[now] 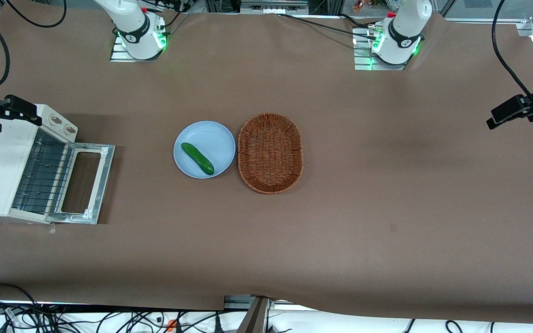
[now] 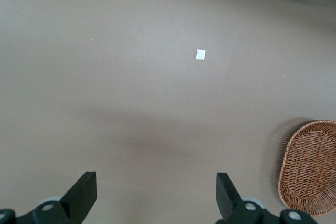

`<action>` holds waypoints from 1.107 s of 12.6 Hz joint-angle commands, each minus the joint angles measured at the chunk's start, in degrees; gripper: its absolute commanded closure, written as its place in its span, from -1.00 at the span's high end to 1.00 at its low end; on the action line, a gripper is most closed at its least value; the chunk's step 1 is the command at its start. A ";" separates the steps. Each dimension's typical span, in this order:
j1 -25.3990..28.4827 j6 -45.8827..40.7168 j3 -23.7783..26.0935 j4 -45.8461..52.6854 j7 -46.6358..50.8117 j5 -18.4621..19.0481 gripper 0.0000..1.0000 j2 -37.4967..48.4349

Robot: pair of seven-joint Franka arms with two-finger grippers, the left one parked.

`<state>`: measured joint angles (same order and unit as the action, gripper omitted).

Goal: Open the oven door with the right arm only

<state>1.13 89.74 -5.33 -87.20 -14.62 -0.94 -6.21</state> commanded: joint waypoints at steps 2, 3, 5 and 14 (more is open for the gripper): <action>-0.78 0.52 0.24 -1.66 0.38 0.77 1.00 2.43; -0.77 0.52 0.24 -0.70 0.30 0.94 1.00 2.34; -0.77 0.35 0.24 1.06 -0.14 1.12 1.00 2.16; -0.69 -3.70 0.15 3.52 4.96 3.67 1.00 2.43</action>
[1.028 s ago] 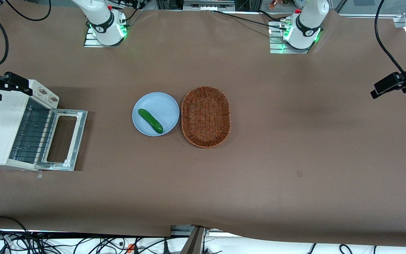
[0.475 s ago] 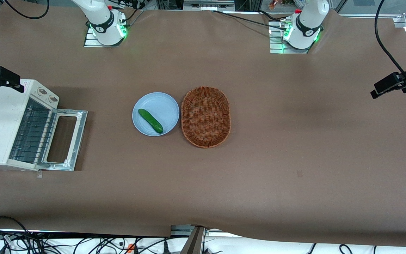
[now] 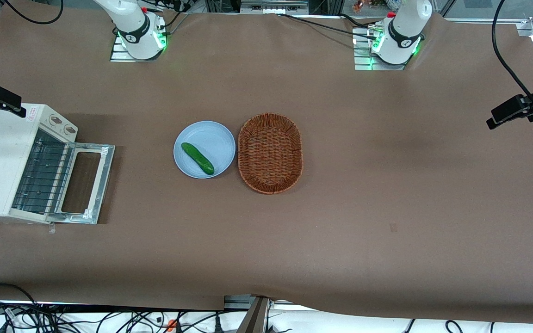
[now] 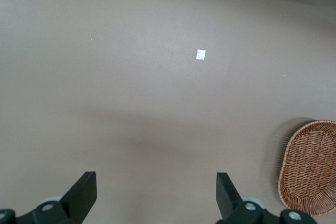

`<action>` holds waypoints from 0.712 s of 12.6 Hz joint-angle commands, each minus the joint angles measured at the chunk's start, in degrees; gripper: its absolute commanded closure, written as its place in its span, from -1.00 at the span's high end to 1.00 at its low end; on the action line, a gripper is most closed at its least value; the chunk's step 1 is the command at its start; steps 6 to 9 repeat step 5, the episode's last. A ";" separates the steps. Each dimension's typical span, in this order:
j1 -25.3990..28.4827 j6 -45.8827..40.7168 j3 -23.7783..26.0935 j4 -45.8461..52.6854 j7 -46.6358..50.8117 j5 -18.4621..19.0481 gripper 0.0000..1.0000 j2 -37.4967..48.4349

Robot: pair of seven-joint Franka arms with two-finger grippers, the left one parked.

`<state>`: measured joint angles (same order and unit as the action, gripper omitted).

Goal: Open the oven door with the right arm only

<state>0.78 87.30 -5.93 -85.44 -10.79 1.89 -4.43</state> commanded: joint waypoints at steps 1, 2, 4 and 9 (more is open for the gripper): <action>-0.34 -1.34 0.75 2.03 1.12 0.83 1.00 0.65; -0.34 -1.43 0.84 2.04 1.12 0.74 1.00 0.65; -0.25 -2.48 0.84 2.04 1.29 0.48 1.00 0.65; -0.25 -3.27 0.84 2.04 1.21 0.39 1.00 0.65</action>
